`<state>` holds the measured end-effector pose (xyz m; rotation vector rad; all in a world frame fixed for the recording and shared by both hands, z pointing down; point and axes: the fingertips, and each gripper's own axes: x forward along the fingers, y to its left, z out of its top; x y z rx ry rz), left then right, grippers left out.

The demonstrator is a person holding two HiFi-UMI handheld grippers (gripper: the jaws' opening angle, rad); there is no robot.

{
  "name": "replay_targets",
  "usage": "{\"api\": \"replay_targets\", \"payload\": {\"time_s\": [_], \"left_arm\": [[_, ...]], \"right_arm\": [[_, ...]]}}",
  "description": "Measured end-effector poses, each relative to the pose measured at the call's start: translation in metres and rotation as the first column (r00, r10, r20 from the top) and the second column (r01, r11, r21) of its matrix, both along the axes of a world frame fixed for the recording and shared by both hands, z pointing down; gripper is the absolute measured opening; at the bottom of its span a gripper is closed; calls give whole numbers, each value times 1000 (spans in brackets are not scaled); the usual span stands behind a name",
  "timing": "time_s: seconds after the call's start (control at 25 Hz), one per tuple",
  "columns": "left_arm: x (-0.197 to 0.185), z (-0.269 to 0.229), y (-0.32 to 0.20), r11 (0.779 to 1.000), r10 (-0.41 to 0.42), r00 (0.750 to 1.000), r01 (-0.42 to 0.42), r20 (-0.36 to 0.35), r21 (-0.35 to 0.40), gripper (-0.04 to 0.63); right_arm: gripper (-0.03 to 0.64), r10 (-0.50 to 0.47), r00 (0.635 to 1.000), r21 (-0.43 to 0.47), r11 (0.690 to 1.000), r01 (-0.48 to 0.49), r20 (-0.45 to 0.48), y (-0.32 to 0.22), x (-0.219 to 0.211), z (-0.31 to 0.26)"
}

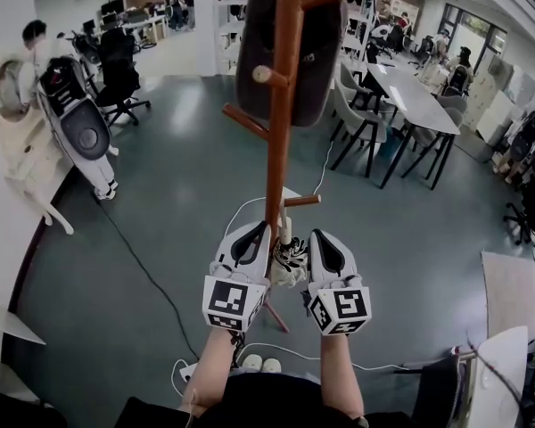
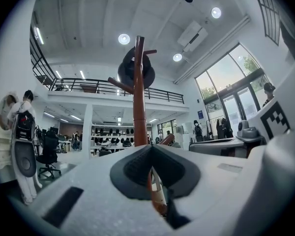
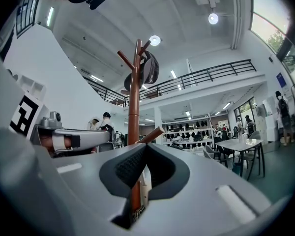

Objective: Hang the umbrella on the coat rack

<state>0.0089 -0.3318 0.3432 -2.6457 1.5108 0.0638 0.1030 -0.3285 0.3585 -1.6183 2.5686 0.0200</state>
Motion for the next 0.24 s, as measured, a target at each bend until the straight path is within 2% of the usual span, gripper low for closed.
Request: {"api": "replay_targets", "payload": {"time_s": [0.24], "left_arm": [[3,-1,1,1000,-1,1000,1,5,-3,3]], "right_arm": [[8,-1,1000,1,1000,1,-3,1,2,-1]]}}
